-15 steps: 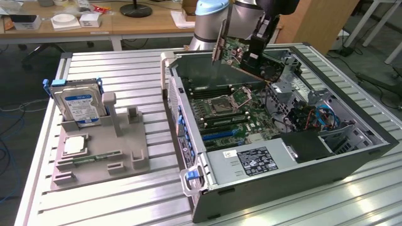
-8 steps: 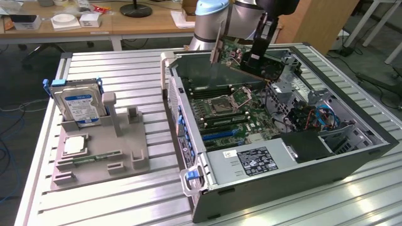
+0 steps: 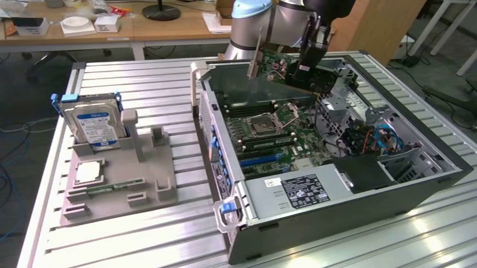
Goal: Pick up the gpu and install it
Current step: 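Insert the gpu into the slot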
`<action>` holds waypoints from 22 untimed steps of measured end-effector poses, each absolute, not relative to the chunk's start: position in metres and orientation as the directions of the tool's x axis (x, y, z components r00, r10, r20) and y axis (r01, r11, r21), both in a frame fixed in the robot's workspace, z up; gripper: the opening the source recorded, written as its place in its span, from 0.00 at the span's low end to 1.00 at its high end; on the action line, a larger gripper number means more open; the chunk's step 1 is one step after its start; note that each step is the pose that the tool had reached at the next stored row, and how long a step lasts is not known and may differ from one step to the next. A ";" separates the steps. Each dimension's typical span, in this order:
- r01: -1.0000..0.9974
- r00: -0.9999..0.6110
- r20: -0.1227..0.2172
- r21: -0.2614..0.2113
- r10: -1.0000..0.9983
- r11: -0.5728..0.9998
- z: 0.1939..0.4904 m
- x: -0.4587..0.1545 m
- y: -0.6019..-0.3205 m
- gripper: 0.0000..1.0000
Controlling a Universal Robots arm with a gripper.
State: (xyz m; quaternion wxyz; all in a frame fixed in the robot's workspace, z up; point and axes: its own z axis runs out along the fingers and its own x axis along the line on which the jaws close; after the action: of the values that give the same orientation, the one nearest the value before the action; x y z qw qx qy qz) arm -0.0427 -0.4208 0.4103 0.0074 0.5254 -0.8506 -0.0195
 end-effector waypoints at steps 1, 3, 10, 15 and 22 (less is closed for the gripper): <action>-0.901 -0.432 -0.008 0.041 -0.902 0.431 0.410 -0.043 -0.421 0.27; -0.916 -0.399 -0.008 0.041 -0.917 0.398 0.410 -0.043 -0.421 0.27; -0.959 -0.280 -0.008 0.041 -0.960 0.279 0.410 -0.043 -0.421 0.27; -0.981 -0.191 -0.008 0.041 -0.982 0.190 0.409 -0.043 -0.421 0.27; -0.997 -0.064 -0.008 0.041 -0.998 0.064 0.409 -0.043 -0.421 0.27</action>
State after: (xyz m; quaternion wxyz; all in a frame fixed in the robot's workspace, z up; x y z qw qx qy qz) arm -0.0427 -0.4208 0.4090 0.0110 0.6840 -0.7292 -0.0175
